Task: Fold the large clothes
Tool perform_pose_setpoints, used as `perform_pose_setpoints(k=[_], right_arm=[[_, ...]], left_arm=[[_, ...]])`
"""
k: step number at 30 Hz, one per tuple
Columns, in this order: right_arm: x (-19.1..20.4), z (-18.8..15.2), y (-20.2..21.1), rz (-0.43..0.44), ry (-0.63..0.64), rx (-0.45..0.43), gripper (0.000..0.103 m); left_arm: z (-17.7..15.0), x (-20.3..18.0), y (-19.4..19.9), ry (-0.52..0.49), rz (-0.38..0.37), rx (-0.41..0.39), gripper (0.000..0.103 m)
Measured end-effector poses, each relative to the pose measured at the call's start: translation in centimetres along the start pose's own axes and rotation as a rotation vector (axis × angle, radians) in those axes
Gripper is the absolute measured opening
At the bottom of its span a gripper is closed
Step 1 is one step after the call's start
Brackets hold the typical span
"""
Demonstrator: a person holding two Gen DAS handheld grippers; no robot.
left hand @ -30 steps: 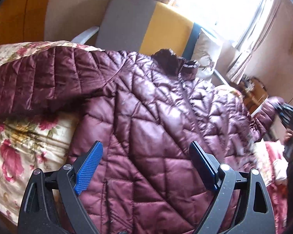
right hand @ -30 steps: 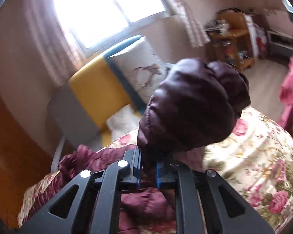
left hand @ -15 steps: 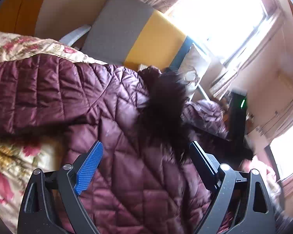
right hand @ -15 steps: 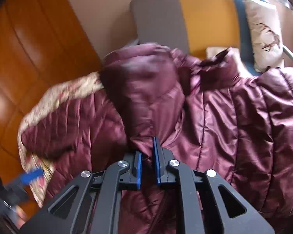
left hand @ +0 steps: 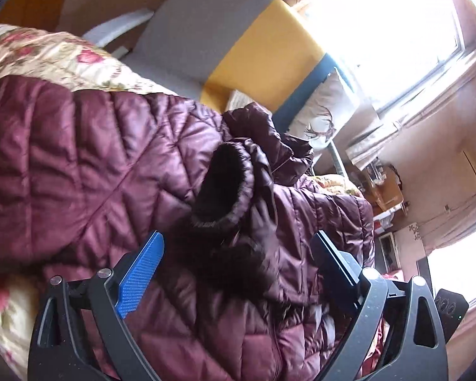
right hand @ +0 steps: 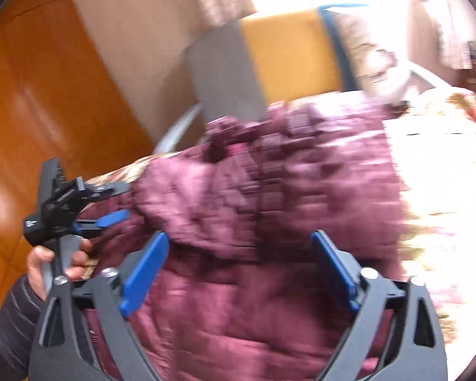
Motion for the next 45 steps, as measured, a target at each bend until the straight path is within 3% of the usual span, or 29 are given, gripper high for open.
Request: perform_pose_setpoints(k=[1,2,3,4,6,9,11,13,15,19,21,22,23,24,26,28,31,33,35,37,38,40,43,45], right_arm=[[-1.0,0.4,0.0,-0.035,-0.011,-0.009,0.075],[-1.9,0.8,0.0,-0.070,-0.024,-0.017,0.068],[-2.9,1.5,-0.3,-0.086,-0.039,-0.024,0.064],[-3.5,2.2,-1.0,-0.096,-0.052,-0.030,0.063],[-4.5,3.4,-2.5,-0.108,-0.074,-0.027,0.058],[-5.3,3.0,-4.5,-0.142,-0.061,0.005,0.054],[-5.6,1.4,-7.0,-0.189,-0.052,0.076,0.048],[-6.2,-1.0,-9.9,-0.258,-0.018,0.167,0.036],[-6.3,-2.8,-11.2,-0.286,0.035,0.150,0.036],[-6.2,-3.1,-10.8,-0.300,0.059,0.132,0.037],[-6.1,-2.7,-10.1,-0.286,0.053,0.139,0.040],[-5.8,-2.3,-9.6,-0.277,0.061,0.140,0.044],[-5.3,-1.8,-8.7,-0.260,0.068,0.131,0.058],[-4.7,-1.1,-7.8,-0.255,0.080,0.111,0.075],[-3.3,0.2,-6.5,-0.246,0.119,0.055,0.079],[-2.1,1.5,-6.1,-0.229,0.131,0.014,0.080],[-0.8,3.1,-8.2,-0.258,0.174,-0.011,0.086],[-0.6,3.3,-10.6,-0.277,0.183,0.024,0.086],[-1.5,2.5,-13.6,-0.340,0.217,0.074,0.086],[-2.7,1.0,-15.8,-0.355,0.207,0.127,0.087],[-3.5,-0.1,-16.6,-0.348,0.194,0.151,0.088],[-4.1,-1.0,-17.0,-0.344,0.192,0.124,0.089],[-4.1,-1.0,-17.1,-0.351,0.202,0.117,0.090],[-3.9,-0.7,-16.5,-0.352,0.203,0.116,0.091]], left_arm=[[0.2,-0.2,-0.5,-0.002,0.004,0.004,0.087],[0.3,-0.4,-1.0,-0.011,0.001,0.013,0.060],[0.4,-0.5,-1.5,-0.037,0.022,0.029,0.042],[0.5,-0.5,-1.7,-0.051,0.032,0.031,0.040],[0.8,-0.5,-1.6,-0.065,0.023,0.020,0.023],[1.2,0.0,-0.4,-0.118,0.053,-0.033,0.016],[1.3,1.3,0.3,-0.141,0.117,-0.061,0.015],[0.7,3.9,-0.5,-0.155,0.213,-0.032,0.015],[-0.5,6.1,-2.0,-0.135,0.221,0.036,0.016],[-0.6,6.1,-1.3,-0.104,0.208,0.016,0.019],[0.0,5.3,0.3,-0.121,0.231,-0.028,0.043],[0.3,4.8,1.4,-0.137,0.235,-0.065,0.049],[0.7,4.2,2.8,-0.158,0.236,-0.114,0.053],[1.1,3.6,3.7,-0.179,0.237,-0.151,0.053],[2.0,2.2,5.7,-0.228,0.222,-0.240,0.053],[2.9,0.8,5.9,-0.261,0.176,-0.271,0.053],[3.1,-1.6,3.9,-0.333,0.126,-0.252,0.053],[2.7,-2.6,1.2,-0.385,0.114,-0.205,0.049],[2.1,-1.5,-2.5,-0.386,0.173,-0.101,0.039],[1.2,1.4,-5.3,-0.372,0.279,-0.020,0.027],[0.7,3.2,-6.3,-0.328,0.268,0.009,0.025],[0.5,4.8,-6.2,-0.269,0.216,-0.013,0.021],[0.5,4.5,-5.7,-0.276,0.225,-0.028,0.020],[0.9,4.2,-4.1,-0.228,0.206,-0.049,0.021]])
Point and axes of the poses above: each gripper's, at about its wrist camera, not at the fingertips, and y roughly against the way its jaws point, x to its left, z to its top, the point moved 2 cm from there along -y, roughly the way its jaws point, and after that the axes turned 15 degrees about -x, right-handed, at the moved point
